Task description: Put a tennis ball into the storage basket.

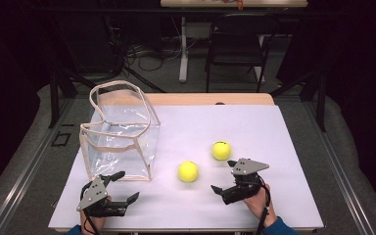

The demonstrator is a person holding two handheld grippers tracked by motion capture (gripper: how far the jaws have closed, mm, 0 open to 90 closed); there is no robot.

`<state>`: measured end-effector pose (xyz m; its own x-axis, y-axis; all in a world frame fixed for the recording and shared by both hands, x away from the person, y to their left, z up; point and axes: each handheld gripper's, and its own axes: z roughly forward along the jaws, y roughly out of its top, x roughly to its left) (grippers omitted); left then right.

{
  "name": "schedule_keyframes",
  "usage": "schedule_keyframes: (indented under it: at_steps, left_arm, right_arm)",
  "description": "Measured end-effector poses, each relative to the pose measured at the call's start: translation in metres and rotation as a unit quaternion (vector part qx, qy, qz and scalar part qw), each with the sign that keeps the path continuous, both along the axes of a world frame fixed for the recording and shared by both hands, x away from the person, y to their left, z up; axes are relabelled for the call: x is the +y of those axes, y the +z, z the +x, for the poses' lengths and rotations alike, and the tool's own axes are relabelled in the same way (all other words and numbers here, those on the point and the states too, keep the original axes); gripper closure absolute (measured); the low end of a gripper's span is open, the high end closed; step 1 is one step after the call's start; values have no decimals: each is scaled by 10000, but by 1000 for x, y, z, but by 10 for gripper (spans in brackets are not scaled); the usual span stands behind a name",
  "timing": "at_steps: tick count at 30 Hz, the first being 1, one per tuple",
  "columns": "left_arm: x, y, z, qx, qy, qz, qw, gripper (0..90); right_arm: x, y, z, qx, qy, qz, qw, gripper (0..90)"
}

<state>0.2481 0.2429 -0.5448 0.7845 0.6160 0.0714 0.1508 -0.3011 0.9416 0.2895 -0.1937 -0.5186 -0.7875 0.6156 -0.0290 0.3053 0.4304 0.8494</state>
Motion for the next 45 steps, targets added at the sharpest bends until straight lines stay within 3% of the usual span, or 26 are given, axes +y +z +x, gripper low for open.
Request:
schedule_keyframes:
  at_steps: [45]
  left_arm:
    - [1, 0, 0, -13, -13, 0, 10000, 161]
  right_arm:
    - [44, 6, 29, 366, 407, -266, 9981, 0]
